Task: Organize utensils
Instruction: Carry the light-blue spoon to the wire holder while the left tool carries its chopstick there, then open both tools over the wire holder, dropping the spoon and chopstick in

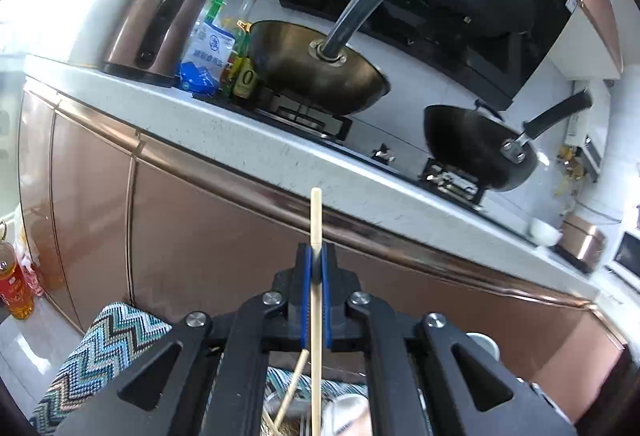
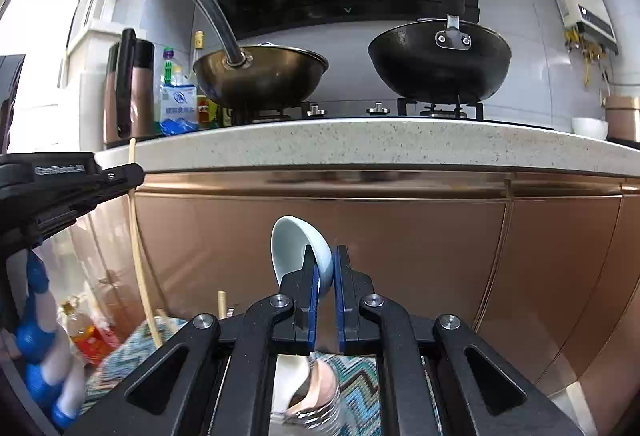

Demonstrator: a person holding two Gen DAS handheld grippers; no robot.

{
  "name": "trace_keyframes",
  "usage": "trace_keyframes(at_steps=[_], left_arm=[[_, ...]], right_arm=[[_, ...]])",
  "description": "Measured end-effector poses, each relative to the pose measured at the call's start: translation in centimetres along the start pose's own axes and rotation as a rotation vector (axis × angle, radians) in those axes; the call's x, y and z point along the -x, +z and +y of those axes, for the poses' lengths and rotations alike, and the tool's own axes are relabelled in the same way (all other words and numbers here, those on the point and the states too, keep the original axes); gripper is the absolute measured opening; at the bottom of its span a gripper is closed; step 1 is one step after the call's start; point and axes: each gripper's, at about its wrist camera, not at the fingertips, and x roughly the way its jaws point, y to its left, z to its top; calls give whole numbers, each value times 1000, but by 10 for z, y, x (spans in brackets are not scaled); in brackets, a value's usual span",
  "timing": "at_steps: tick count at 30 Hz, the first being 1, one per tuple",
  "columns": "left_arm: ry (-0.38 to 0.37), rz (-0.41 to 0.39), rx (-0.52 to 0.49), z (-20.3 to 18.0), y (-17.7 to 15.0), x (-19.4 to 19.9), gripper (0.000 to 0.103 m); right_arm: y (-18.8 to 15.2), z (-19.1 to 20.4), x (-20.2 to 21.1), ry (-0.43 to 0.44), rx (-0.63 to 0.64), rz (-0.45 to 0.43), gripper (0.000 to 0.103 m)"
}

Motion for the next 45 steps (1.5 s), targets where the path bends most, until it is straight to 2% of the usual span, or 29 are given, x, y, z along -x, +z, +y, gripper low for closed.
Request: trace_keyframes(at_steps=[4, 9, 11, 13, 18, 23, 28, 32, 38, 41, 45], left_arm=[[45, -37, -32, 0, -30, -20, 4], [46, -4, -49, 4, -56, -27, 7], [39, -6, -66, 3, -55, -20, 13], [29, -18, -79, 2, -51, -9, 19], [25, -57, -103, 3, -30, 31, 26], [23, -97, -125, 9, -6, 82, 26], [19, -163, -148, 21, 17, 153, 27], [25, -194, -161, 35, 28, 206, 35], [46, -183, -191, 59, 33, 253, 36], [62, -160, -202, 70, 32, 262, 36], [79, -86, -212, 85, 23, 261, 36]], right_arm=[[-26, 0, -11, -41, 30, -15, 8], [-49, -2, -17, -33, 23, 19, 13], [-48, -3, -11, -28, 11, 13, 28], [-43, -2, -2, -35, 16, 0, 30], [-30, -1, 27, -55, 24, -23, 30], [-14, 3, 72, -72, 31, -47, 30], [8, 6, 140, -88, 29, -108, 30], [22, 8, 199, -88, 8, -158, 30], [34, 20, 250, -49, 3, -192, 31], [35, 27, 251, -13, 10, -180, 31], [27, 33, 241, 48, 1, -126, 31]])
